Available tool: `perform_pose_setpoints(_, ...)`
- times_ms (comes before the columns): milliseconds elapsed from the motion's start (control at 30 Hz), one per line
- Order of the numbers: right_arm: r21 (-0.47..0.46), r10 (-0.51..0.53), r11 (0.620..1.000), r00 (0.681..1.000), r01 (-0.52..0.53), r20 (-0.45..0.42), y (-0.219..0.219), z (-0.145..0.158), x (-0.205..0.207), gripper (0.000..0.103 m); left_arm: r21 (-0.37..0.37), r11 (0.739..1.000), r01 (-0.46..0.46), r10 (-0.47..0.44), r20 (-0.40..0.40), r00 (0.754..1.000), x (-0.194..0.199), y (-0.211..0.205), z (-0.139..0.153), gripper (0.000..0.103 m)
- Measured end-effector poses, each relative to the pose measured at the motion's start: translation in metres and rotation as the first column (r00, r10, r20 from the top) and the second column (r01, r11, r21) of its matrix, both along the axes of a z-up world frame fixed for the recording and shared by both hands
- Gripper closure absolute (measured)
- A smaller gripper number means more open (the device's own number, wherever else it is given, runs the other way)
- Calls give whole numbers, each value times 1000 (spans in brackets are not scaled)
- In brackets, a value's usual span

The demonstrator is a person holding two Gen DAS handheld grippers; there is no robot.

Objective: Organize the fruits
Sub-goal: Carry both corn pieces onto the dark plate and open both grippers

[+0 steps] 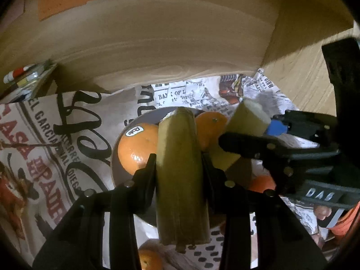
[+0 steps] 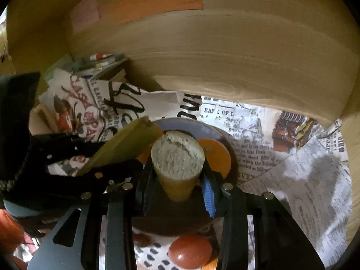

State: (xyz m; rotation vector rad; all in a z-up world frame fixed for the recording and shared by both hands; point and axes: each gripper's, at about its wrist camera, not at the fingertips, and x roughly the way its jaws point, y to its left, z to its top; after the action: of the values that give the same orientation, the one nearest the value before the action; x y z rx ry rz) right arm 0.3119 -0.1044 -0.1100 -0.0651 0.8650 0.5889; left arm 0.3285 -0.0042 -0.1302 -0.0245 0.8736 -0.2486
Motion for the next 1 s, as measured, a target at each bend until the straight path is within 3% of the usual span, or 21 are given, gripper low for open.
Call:
perform_pose_setpoints(367, -48, 15, 999, 1000, -15, -2, 8, -2, 5, 67, 52, 998, 25, -26, 19, 999, 4, -8, -5, 63)
perform_pose_setpoints(500, -31, 1, 1000, 1000, 0, 20, 1, 7, 1, 58, 51, 999, 8, -11, 55, 998, 1, -6, 1, 51)
perform_pose_setpoints(633, -22, -3, 1000, 999, 4, 47, -5, 17, -5, 56, 35, 999, -5, 2, 77, 997, -5, -1, 9, 48)
perform_pose_setpoints(1000, -109, 17, 994, 988, 0, 156, -8, 30, -56, 54, -21, 998, -59, 61, 142, 988, -51, 32, 44, 42)
